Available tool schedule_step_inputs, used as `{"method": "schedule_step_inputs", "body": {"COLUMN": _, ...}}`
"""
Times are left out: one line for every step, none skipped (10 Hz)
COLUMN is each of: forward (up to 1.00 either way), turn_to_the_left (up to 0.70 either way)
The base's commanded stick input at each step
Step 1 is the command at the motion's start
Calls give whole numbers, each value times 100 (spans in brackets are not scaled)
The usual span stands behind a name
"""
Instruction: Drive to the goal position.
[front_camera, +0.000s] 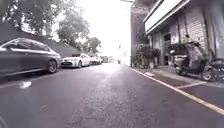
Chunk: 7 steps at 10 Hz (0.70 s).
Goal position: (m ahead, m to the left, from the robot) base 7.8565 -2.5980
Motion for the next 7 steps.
{"method": "schedule_step_inputs", "body": {"forward": 70, "turn_to_the_left": 0}}
{"method": "schedule_step_inputs", "body": {"forward": 70, "turn_to_the_left": 0}}
{"method": "schedule_step_inputs", "body": {"forward": 70, "turn_to_the_left": 0}}
{"method": "schedule_step_inputs", "body": {"forward": 70, "turn_to_the_left": 0}}
{"method": "schedule_step_inputs", "body": {"forward": 70, "turn_to_the_left": 0}}
{"method": "schedule_step_inputs", "body": {"forward": 70, "turn_to_the_left": 0}}
{"method": "schedule_step_inputs", "body": {"forward": 70, "turn_to_the_left": 0}}
